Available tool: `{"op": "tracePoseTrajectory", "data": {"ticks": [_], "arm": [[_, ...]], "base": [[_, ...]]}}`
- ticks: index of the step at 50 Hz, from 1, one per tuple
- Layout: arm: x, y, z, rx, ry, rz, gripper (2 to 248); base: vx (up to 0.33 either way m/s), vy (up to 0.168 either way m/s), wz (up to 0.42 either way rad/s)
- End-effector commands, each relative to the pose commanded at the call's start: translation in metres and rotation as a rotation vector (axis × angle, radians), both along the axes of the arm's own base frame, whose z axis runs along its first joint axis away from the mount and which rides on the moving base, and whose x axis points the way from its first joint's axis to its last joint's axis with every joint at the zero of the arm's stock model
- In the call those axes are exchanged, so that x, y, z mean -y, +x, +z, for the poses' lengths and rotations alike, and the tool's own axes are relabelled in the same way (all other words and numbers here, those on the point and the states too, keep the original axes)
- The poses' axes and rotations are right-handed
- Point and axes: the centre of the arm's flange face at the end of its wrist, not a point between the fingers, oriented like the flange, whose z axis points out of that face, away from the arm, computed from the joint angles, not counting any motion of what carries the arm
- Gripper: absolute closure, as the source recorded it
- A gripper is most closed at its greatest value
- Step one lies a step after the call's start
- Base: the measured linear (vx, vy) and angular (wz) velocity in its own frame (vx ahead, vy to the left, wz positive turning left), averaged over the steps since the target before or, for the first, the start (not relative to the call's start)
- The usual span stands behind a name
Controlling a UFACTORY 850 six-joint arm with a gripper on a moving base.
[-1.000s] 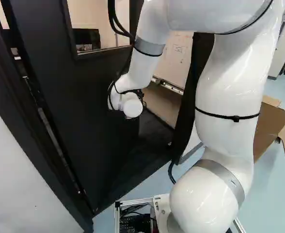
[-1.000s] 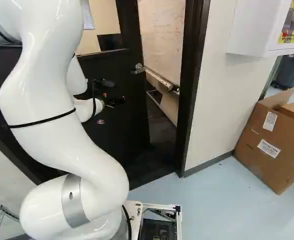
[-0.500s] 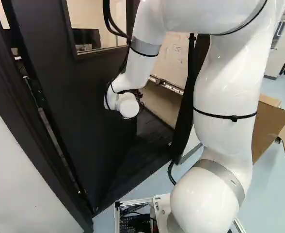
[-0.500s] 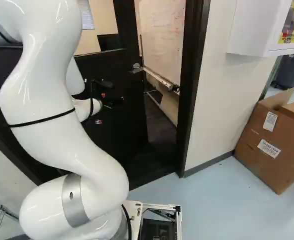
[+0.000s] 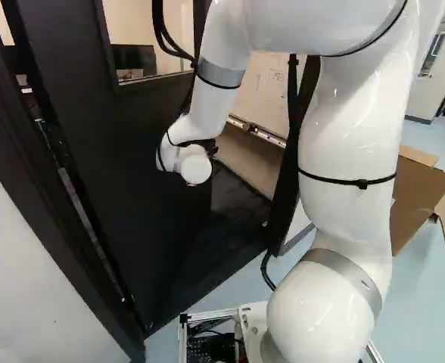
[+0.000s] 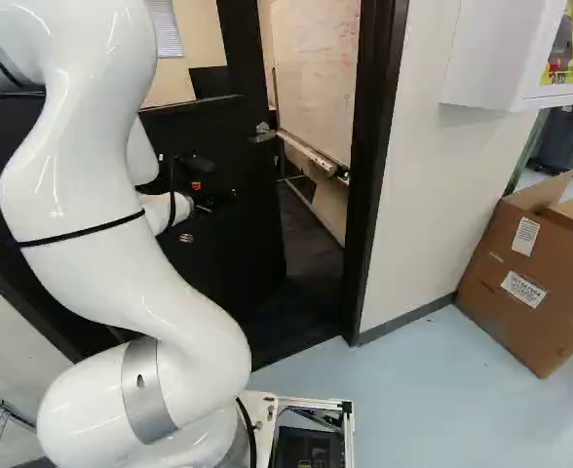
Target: Open the door and move inside
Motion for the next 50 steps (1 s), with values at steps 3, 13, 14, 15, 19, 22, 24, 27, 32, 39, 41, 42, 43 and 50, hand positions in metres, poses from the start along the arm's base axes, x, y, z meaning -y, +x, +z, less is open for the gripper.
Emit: {"op": "tracePoseTrajectory", "data": {"ticks": [3, 13, 14, 15, 19, 22, 24, 27, 32, 39, 41, 42, 43, 50], "arm": [[-0.002, 0.000, 0.000, 0.000, 0.001, 0.003, 3], [-0.010, 0.000, 0.000, 0.000, 0.004, 0.012, 3], [-0.011, 0.000, -0.001, 0.001, 0.002, 0.013, 3], [-0.012, 0.000, -0.001, 0.001, -0.002, 0.015, 3], [-0.015, 0.000, -0.001, 0.002, -0.026, 0.024, 3], [-0.017, 0.000, -0.001, 0.003, -0.050, 0.032, 3], [-0.018, 0.000, -0.001, 0.004, -0.068, 0.037, 3], [-0.020, 0.000, -0.001, 0.005, -0.096, 0.046, 3], [-0.023, 0.000, -0.001, 0.007, -0.127, 0.056, 3], [-0.028, 0.000, -0.002, 0.007, -0.137, 0.062, 3], [-0.030, 0.000, -0.002, 0.007, -0.138, 0.064, 3], [-0.030, 0.000, -0.002, 0.008, -0.138, 0.065, 3], [-0.031, 0.000, -0.002, 0.008, -0.138, 0.066, 3], [-0.037, 0.000, -0.002, 0.009, -0.137, 0.074, 3]], "base": [[0.000, 0.000, 0.000], [0.000, 0.000, 0.000], [0.000, 0.000, 0.000], [0.000, 0.000, 0.000], [0.000, 0.000, 0.000], [0.000, 0.000, 0.000], [0.000, 0.000, 0.000], [0.000, 0.000, 0.000], [0.000, 0.000, 0.000], [0.000, 0.000, 0.000], [0.000, 0.000, 0.000], [0.000, 0.000, 0.000], [0.000, 0.000, 0.000], [0.000, 0.000, 0.000]]}}
